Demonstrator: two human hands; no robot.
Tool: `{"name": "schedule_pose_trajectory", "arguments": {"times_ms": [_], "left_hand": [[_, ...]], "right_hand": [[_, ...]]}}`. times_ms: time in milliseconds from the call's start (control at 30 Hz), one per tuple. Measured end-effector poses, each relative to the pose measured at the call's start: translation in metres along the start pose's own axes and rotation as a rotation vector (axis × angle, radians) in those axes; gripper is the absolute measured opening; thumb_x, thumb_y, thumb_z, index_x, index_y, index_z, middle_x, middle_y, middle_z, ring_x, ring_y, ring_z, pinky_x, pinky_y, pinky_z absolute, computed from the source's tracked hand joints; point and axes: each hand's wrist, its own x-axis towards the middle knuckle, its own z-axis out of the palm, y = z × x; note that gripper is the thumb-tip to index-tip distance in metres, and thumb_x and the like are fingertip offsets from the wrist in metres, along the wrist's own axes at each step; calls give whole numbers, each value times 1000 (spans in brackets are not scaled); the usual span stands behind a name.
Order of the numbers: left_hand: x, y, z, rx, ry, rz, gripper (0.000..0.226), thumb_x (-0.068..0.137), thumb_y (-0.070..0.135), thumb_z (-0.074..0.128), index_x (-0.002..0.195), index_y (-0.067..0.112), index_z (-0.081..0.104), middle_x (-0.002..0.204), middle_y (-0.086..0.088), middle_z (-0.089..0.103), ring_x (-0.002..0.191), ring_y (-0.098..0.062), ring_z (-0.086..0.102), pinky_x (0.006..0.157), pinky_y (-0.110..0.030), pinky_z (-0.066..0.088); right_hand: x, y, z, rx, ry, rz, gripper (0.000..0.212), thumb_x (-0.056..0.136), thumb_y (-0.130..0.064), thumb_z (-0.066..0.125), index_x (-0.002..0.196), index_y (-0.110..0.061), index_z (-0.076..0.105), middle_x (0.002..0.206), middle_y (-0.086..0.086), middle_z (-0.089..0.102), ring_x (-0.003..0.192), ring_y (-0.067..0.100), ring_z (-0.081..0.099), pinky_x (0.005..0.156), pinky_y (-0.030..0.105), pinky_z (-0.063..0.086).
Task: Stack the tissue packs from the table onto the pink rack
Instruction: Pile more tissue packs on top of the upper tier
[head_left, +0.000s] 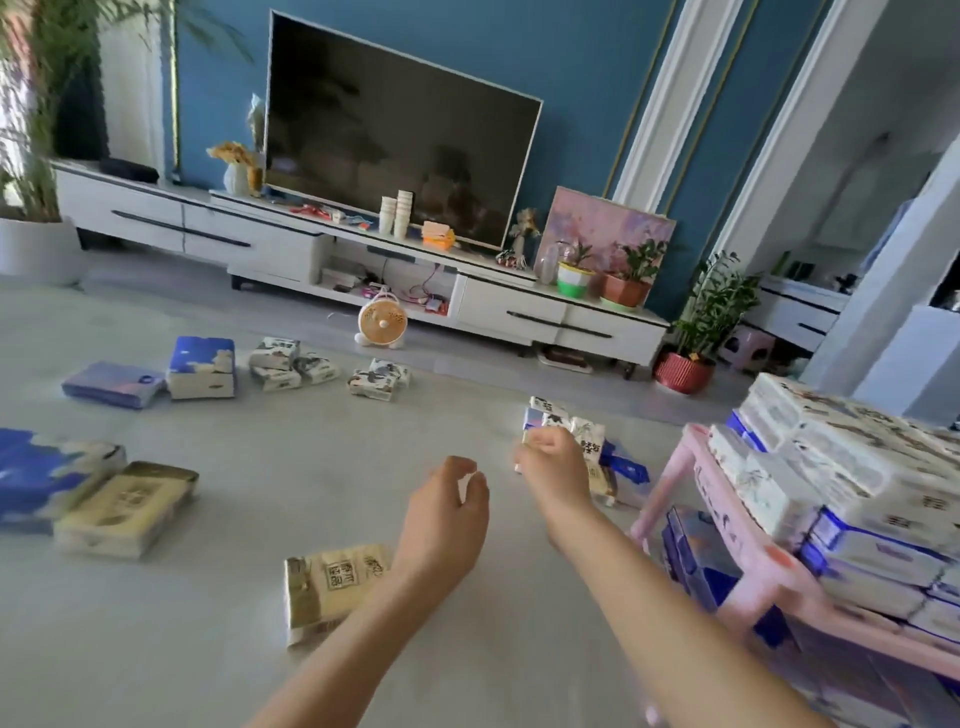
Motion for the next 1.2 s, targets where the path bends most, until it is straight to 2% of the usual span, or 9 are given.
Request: {"name": "schedule_pose_trajectory", "arguments": {"times_ms": [67, 133, 200, 267, 467, 733, 933, 1067, 1200], "left_hand": [[10, -9, 7, 38, -52, 68, 30, 97, 23, 39, 124, 17, 51, 127, -2, 54, 112, -19, 51, 80, -20, 33], [18, -17, 9, 88, -127, 161, 31, 97, 24, 38, 126, 20, 49, 129, 2, 51, 113, -17, 49, 85, -20, 33], [23, -25, 6, 74, -157, 200, 29, 97, 22, 38, 123, 22, 51, 127, 5, 52, 112, -14, 50, 86, -20, 35], [25, -33, 4, 50, -147, 206, 30, 97, 19, 35, 122, 22, 51, 126, 5, 52, 110, -14, 51, 88, -23, 39], [30, -38, 16, -28, -134, 123, 34, 96, 15, 31, 127, 23, 43, 130, 7, 44, 112, -15, 50, 95, -29, 38], [38, -44, 18, -144, -104, -61, 37, 92, 11, 32, 123, 19, 48, 127, 3, 47, 111, -19, 51, 91, -34, 44], [26, -25, 15, -176, -27, 107, 33, 94, 11, 36, 124, 17, 49, 126, 1, 49, 111, -17, 50, 90, -29, 41], [11, 22, -4, -298, 11, 165, 37, 96, 20, 41, 133, 20, 41, 133, 2, 43, 115, -12, 43, 89, -19, 33], [-7, 68, -42, -673, 49, -10, 35, 96, 26, 43, 131, 32, 36, 130, 5, 40, 115, -12, 42, 91, -23, 33]], "right_hand": [[44, 7, 11, -76, 160, 1, 9, 81, -8, 50, 74, -11, 46, 72, 8, 49, 72, 24, 51, 58, 29, 38], [74, 15, 15, -181, 285, 4, 8, 84, -15, 52, 90, -10, 54, 91, 11, 60, 91, 28, 58, 72, 34, 48], [97, 23, 12, -368, 395, 14, 29, 88, -17, 53, 115, -7, 53, 119, 14, 56, 112, 32, 53, 91, 40, 45], [116, 27, 7, -499, 448, -30, 33, 91, -18, 49, 122, -7, 49, 128, 15, 51, 118, 32, 48, 96, 41, 42], [167, 51, 2, -789, 78, -62, 53, 94, -50, 35, 139, -24, 36, 143, 7, 40, 129, 28, 38, 104, 50, 34], [166, 59, 3, -1122, 77, -273, 52, 90, -57, 40, 115, -13, 55, 118, 7, 58, 105, 25, 54, 75, 34, 46], [133, 5, -14, -1329, 259, -462, 52, 88, -58, 44, 97, -8, 56, 99, 11, 62, 93, 28, 57, 68, 32, 35], [101, -62, -24, -1117, -163, -265, 55, 83, -62, 51, 57, -16, 36, 53, 0, 32, 48, 17, 31, 47, 28, 20], [47, -124, -23, -937, -421, -349, 58, 78, -66, 54, 54, -17, 32, 52, -2, 23, 47, 14, 22, 47, 28, 16]]}}
